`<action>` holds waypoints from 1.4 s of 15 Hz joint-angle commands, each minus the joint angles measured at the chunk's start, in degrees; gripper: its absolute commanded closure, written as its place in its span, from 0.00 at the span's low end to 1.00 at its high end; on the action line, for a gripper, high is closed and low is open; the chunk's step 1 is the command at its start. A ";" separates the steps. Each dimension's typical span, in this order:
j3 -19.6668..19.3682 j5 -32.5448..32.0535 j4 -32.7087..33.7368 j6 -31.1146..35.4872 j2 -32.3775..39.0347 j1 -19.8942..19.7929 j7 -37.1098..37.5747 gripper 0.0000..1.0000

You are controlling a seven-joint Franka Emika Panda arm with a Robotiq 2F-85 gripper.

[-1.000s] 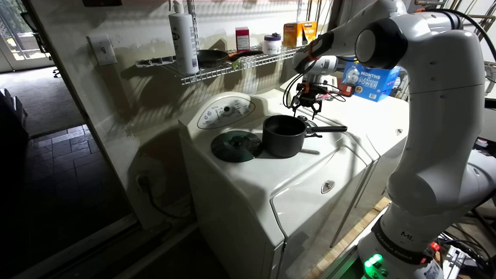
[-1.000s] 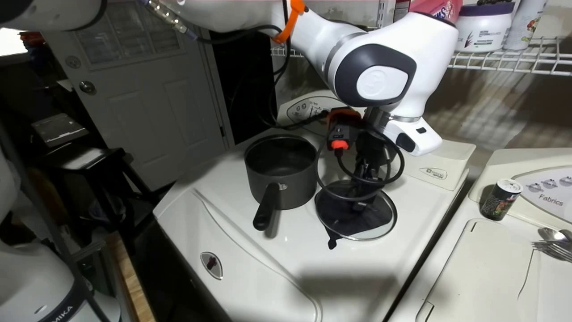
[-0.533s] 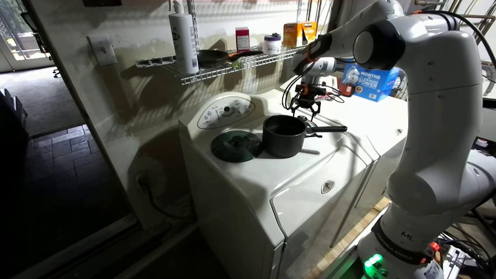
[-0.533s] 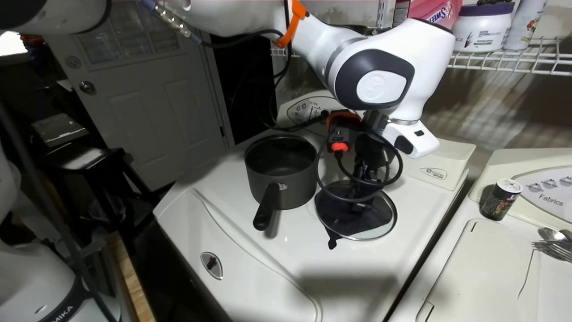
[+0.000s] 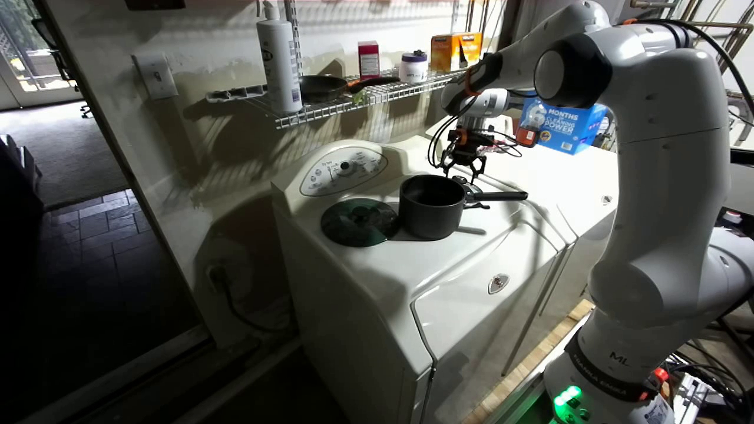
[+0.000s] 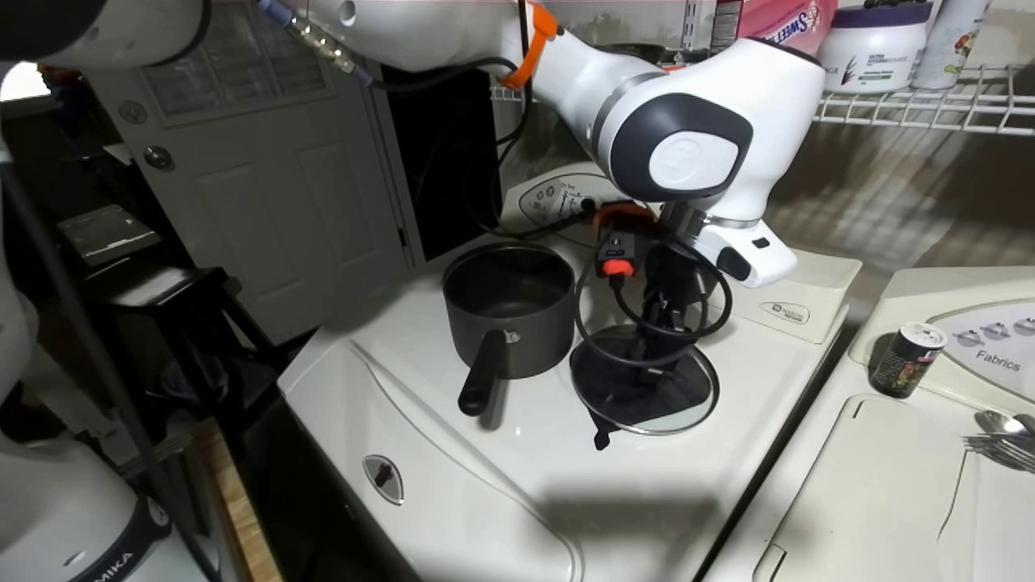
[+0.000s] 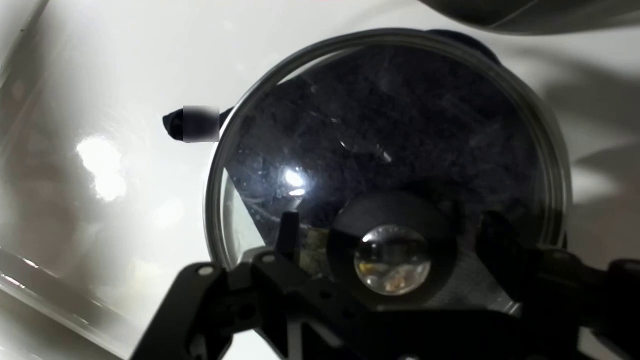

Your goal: Close the pot

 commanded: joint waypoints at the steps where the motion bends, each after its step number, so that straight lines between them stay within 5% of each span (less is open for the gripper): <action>1: 0.08 1.30 2.12 0.16 1.56 -0.19 -0.71 0.41; 5: 0.03 1.25 2.01 0.33 1.42 -0.15 -0.67 0.66; 21: -1.15 -8.60 -1.83 1.18 -12.82 5.13 0.79 0.66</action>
